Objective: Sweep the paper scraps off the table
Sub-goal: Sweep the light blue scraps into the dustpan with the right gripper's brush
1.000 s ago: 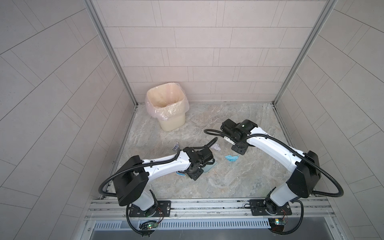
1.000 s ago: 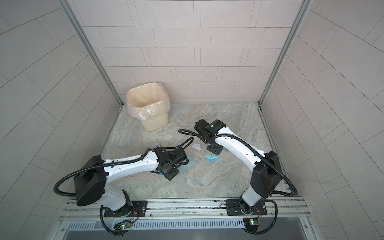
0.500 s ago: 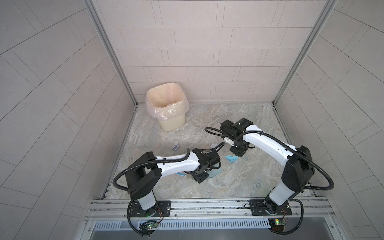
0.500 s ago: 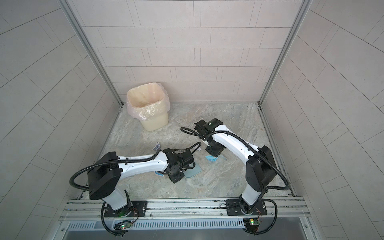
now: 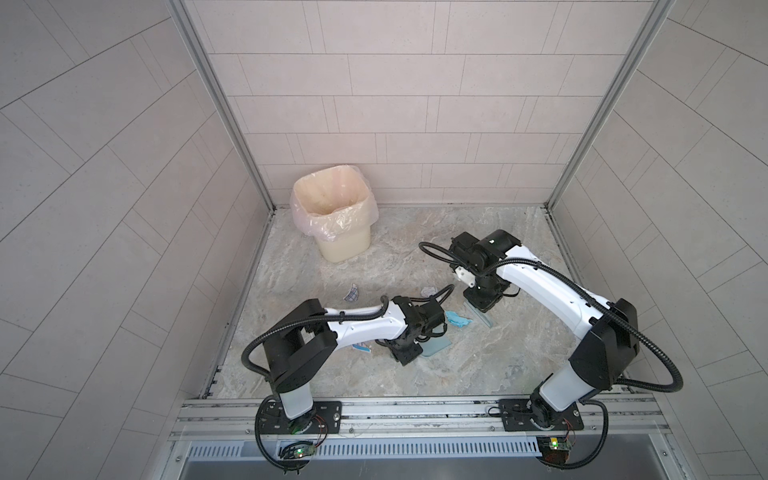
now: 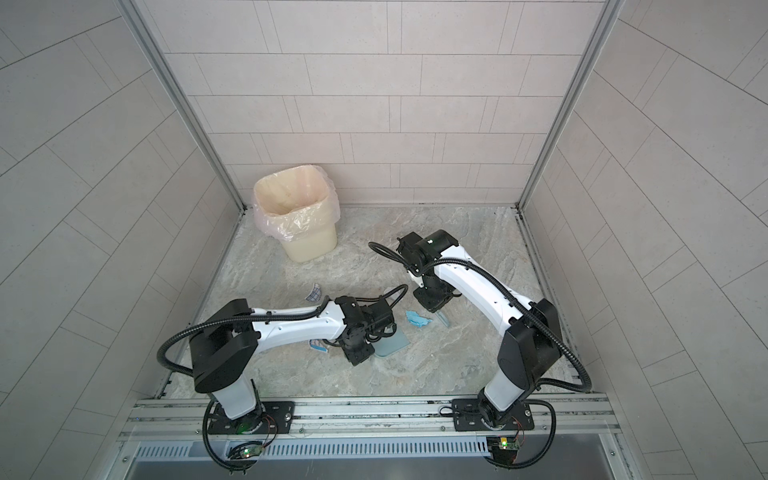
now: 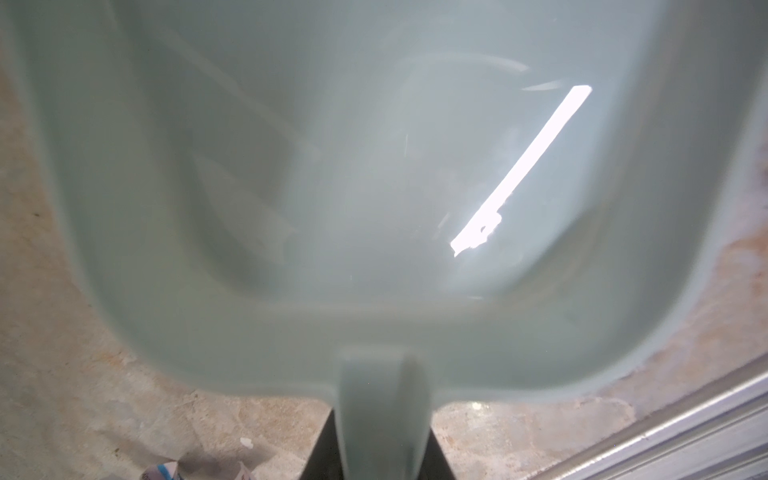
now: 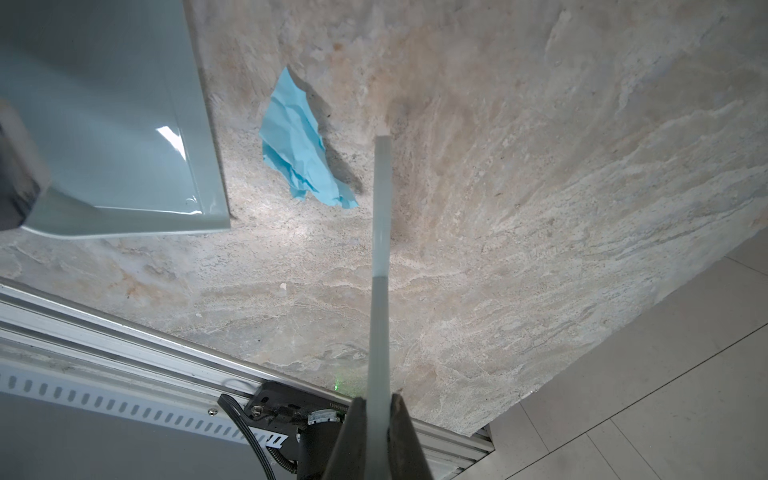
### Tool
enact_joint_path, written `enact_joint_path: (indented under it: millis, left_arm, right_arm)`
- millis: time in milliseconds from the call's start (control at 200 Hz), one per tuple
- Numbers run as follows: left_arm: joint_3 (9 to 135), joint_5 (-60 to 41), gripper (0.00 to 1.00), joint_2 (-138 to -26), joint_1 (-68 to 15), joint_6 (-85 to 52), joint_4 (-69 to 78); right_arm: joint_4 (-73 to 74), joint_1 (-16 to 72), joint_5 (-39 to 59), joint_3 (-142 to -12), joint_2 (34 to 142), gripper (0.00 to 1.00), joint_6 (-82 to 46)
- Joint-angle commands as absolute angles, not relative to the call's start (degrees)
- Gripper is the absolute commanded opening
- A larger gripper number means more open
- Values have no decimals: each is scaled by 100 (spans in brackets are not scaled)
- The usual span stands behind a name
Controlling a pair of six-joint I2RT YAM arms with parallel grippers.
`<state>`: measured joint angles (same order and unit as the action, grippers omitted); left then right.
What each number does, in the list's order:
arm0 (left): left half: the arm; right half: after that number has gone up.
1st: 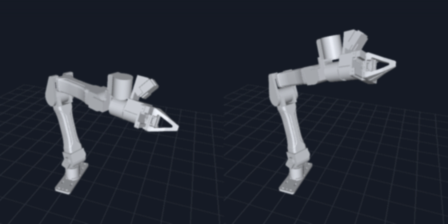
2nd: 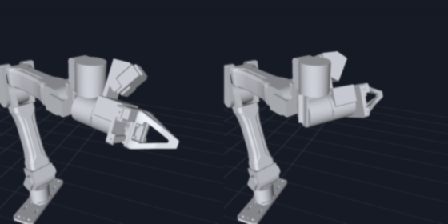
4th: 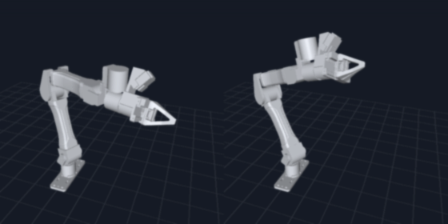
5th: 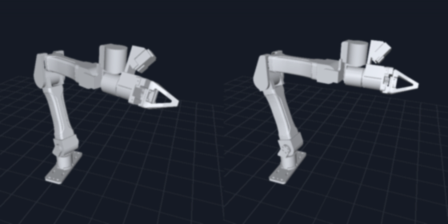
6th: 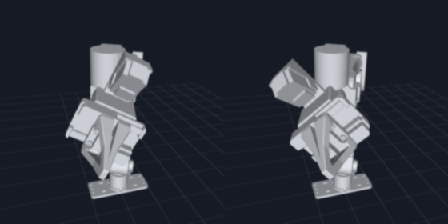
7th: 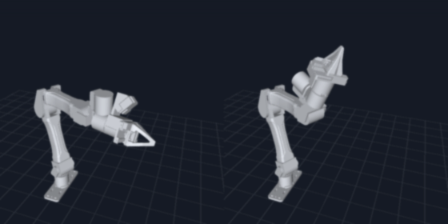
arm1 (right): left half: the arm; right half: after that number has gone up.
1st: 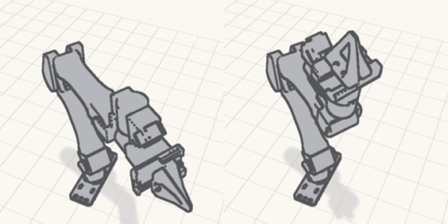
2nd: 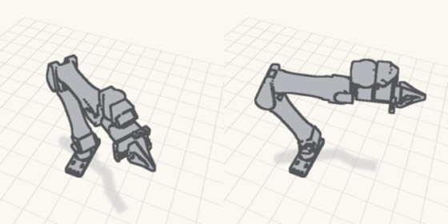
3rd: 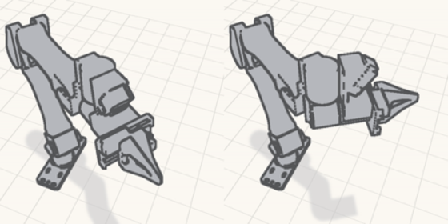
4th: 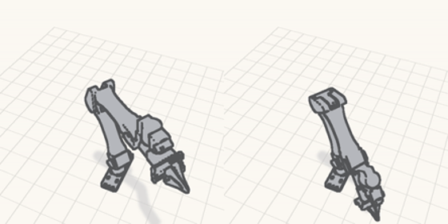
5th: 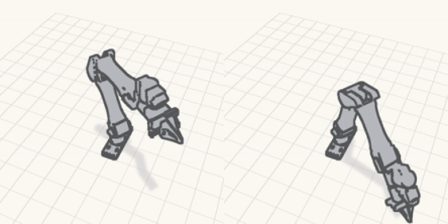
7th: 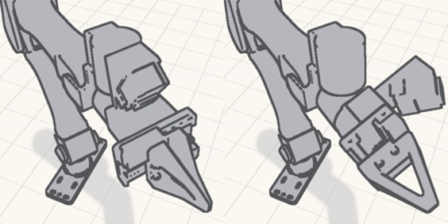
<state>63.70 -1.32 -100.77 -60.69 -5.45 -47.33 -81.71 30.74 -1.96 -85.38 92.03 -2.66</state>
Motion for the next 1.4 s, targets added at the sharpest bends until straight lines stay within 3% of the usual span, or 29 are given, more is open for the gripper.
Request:
enact_joint_path:
  millis: [0,841,1396]
  left_arm:
    - [6556,-176,0,-10168,-6091,-470,-4659]
    - [6852,-615,0,-10590,-5732,-225,-4649]
    - [6772,-607,0,-10626,-5720,-282,-4580]
  right_arm:
    - [-8211,2920,-256,-8655,9269,0,-406]
    - [-8178,2874,364,-8777,9694,0,-333]
    - [-8191,3386,2010,-8641,9080,0,-694]
